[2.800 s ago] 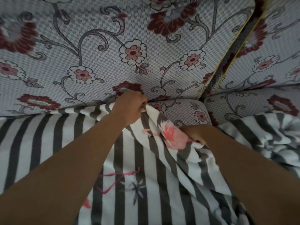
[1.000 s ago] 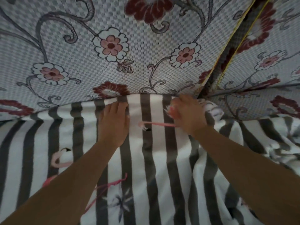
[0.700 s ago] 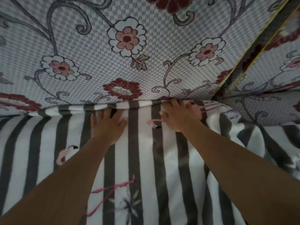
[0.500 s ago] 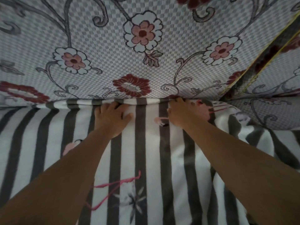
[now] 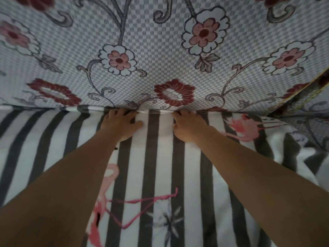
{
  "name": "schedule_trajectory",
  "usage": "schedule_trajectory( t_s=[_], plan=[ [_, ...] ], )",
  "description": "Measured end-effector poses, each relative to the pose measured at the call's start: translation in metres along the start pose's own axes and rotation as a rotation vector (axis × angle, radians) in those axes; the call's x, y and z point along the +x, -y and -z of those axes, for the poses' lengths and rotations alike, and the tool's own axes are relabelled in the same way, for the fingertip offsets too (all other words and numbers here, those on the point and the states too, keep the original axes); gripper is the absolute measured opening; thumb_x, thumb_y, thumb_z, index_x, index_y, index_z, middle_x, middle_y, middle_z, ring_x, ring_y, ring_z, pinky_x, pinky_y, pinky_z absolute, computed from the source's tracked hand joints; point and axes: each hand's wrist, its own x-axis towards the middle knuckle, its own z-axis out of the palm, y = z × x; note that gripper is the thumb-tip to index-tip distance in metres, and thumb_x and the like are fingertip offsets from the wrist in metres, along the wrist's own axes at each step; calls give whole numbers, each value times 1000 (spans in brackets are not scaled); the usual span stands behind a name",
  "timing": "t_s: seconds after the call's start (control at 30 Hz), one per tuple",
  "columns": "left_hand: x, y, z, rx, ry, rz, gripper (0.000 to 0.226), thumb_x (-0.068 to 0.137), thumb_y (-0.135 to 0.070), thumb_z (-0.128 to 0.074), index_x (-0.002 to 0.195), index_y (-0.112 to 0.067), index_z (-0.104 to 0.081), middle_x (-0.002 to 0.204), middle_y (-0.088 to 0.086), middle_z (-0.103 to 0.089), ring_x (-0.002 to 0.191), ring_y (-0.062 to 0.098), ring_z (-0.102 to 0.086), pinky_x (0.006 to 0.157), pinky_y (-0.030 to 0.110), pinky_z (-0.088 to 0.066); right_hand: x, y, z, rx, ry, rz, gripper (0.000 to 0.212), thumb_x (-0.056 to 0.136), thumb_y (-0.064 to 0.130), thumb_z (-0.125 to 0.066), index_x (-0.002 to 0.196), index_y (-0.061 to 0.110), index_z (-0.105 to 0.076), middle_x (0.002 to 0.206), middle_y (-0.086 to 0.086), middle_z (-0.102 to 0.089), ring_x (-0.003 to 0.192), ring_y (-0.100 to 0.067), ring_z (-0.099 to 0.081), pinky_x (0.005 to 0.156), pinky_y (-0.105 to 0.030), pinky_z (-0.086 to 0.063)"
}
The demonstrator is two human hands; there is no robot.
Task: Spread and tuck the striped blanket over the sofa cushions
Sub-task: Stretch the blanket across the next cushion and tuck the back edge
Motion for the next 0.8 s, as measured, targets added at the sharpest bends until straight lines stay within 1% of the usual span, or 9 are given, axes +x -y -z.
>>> schedule_trajectory(
  t_s=[0.07,0.13,0.23,0.43,0.5,0.57,0.67,0.73,0.8],
  plan=[
    [-5,12,1,32,-168,-53,56,85,-54,-44,136,-30,-43,145,8,-40,133,34,-33,111,45,-30,-5,14,6,12,-86,31,47,90,21,-46,135,9,-39,138,-14,-43,125,-34,-44,100,-44,-39],
    [-11,37,4,69,-287,7,53,84,-50,-45,129,-23,-49,138,12,-48,128,36,-41,108,50,-33,-7,37,7,51,-70,143,48,92,25,-46,137,11,-37,138,-14,-43,125,-35,-44,100,-44,-39],
    [-15,76,7,76,-190,103,58,87,-54,-37,136,-23,-38,142,13,-43,132,35,-37,110,52,-29,6,56,3,89,39,134,54,97,36,-37,144,10,-28,147,-16,-32,131,-38,-36,105,-49,-37],
    [13,96,-6,42,-120,29,63,88,-64,-22,141,-32,-34,151,4,-32,138,31,-29,113,45,-23,32,69,-9,18,84,-18,57,97,44,-26,144,12,-27,154,-14,-22,140,-37,-23,112,-49,-24],
    [20,101,-9,36,-75,-45,76,80,-68,-8,141,-32,-34,150,6,-32,136,33,-28,113,50,-22,36,75,-7,-17,101,-68,57,97,43,-24,145,12,-25,155,-15,-19,140,-38,-21,113,-49,-22],
    [20,113,-9,57,-33,-149,92,67,-68,5,139,-30,-38,145,7,-38,133,34,-32,110,55,-24,35,87,0,-32,114,-96,56,96,38,-29,143,8,-30,152,-18,-27,137,-37,-29,112,-46,-28],
    [12,128,6,64,-119,-76,72,80,-64,-15,130,-25,-49,137,11,-49,126,34,-44,107,47,-34,29,101,11,-16,33,-81,46,90,28,-42,129,5,-49,136,-16,-49,124,-34,-49,102,-40,-42],
    [3,137,7,57,-168,10,59,85,-61,-32,131,-29,-47,141,11,-45,129,34,-41,110,45,-29,29,109,11,16,19,-60,44,91,30,-41,127,5,-50,136,-16,-49,124,-33,-48,100,-39,-40],
    [0,142,6,58,-120,18,59,85,-64,-33,136,-33,-40,147,12,-36,133,34,-35,113,46,-23,33,112,8,35,35,-64,47,94,35,-36,131,7,-46,141,-17,-43,129,-34,-43,103,-40,-36]
  ],
)
